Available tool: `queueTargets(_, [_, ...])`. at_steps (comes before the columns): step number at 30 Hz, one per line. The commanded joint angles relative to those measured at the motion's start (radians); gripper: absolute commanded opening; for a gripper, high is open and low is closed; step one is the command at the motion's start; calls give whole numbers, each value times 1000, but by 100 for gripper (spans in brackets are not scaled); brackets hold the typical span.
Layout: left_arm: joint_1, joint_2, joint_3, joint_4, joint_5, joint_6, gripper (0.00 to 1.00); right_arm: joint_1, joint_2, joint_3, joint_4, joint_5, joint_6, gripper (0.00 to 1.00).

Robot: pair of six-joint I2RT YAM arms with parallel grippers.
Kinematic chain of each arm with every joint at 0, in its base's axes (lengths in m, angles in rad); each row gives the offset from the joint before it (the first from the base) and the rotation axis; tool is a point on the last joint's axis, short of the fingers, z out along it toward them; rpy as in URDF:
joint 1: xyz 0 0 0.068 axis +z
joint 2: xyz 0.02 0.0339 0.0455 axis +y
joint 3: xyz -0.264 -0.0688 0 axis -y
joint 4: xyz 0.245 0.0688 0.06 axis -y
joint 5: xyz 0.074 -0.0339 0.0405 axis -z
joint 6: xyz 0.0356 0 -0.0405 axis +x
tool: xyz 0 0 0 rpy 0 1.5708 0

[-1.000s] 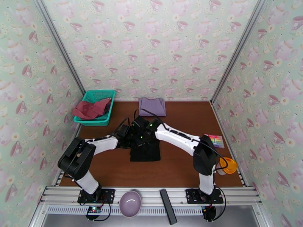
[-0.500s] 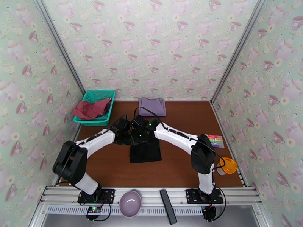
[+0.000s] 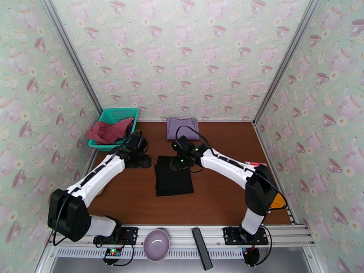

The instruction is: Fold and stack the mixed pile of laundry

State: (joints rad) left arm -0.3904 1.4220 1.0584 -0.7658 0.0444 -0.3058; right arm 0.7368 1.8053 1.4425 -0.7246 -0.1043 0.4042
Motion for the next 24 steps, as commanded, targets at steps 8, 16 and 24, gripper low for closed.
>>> queueTargets(8, [-21, 241, -71, 348, 125, -80, 35, -164, 241, 67, 85, -64, -49, 47])
queueTargets(16, [-10, 548, 210, 317, 121, 34, 28, -167, 301, 74, 109, -49, 25, 24])
queueTargets(24, [-12, 835, 609, 229, 205, 207, 25, -155, 46, -325, 300, 51, 283, 17])
